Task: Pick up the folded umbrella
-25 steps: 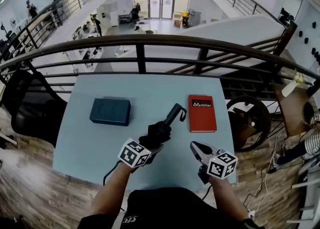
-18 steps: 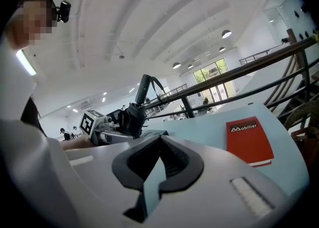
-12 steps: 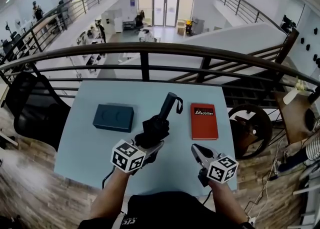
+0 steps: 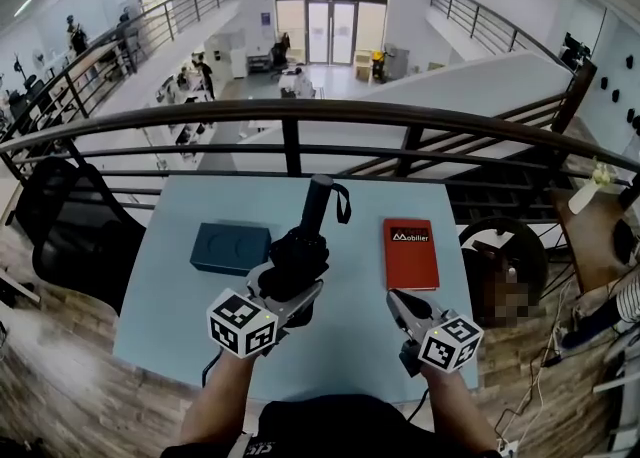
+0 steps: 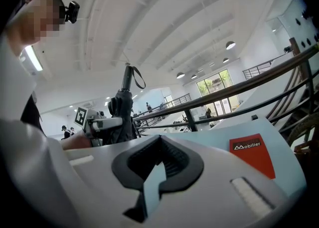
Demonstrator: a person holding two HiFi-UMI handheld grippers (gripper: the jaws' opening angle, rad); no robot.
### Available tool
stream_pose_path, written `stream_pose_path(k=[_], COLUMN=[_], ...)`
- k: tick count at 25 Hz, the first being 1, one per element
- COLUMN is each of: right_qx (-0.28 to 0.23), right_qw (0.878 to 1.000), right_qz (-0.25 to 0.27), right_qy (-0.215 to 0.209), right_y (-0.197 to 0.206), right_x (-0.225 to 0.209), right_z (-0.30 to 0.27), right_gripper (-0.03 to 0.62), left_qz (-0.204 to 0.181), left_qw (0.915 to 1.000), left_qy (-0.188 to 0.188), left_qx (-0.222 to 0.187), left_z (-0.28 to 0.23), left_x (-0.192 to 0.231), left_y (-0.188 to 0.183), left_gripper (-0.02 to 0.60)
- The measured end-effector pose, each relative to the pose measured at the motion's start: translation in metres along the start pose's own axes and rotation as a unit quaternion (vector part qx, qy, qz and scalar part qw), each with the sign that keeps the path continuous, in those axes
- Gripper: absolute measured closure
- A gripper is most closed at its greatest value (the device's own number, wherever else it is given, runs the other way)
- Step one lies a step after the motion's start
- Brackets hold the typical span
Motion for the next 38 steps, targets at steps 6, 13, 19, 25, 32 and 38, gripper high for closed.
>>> stream_pose_path(k=[6, 13, 19, 25, 32, 38], right_qx=[-0.014, -0.024, -0.035, -0.038, -0.035, -0.036], right_qw=[1.0, 0.999, 0.999, 0.998, 0.998, 0.997], right_qz=[0.016, 0.027, 0.034, 0.041, 0.047, 0.057], right_qy=[-0.012, -0.006, -0.013, -0.022, -0.024, -0.027], right_y=[-0.007, -0.016, -0.021, -0.018, -0.021, -0.024], right_x=[0.007, 0.011, 0.014, 0.02, 0.014, 0.02], right_z=[0.003, 0.005, 0.006, 0.006, 0.008, 0.004], right_gripper=[0.594, 0.594, 0.594, 0.594, 0.594, 0.595], left_qz=[0.007, 0.007, 0.031, 0.034, 0.035, 0.013], left_qw=[0.999, 0.9969, 0.9962, 0.9963, 0.9953, 0.9961], left_qy=[-0.019, -0.037, -0.04, -0.045, -0.054, -0.063], left_qx=[-0.04, -0.069, -0.071, -0.065, -0.073, -0.061], left_z=[0.012, 0.025, 0.025, 0.029, 0.024, 0.024], left_x=[-0.001, 0.001, -0.003, -0.006, 0.0, 0.003], left_y=[-0.006, -0.006, 0.008, 0.017, 0.004, 0.0], left_gripper=[0.31, 0.31, 0.31, 0.31, 0.31, 0.31])
Point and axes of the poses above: the fingertips, and each gripper's own axes: z backward along the fingers, x to its left, y out of its underside, the point moved 3 cm from there along z, backward along the fingers, and after that the axes turned 2 degrees about -x, right-handed, at the moved point
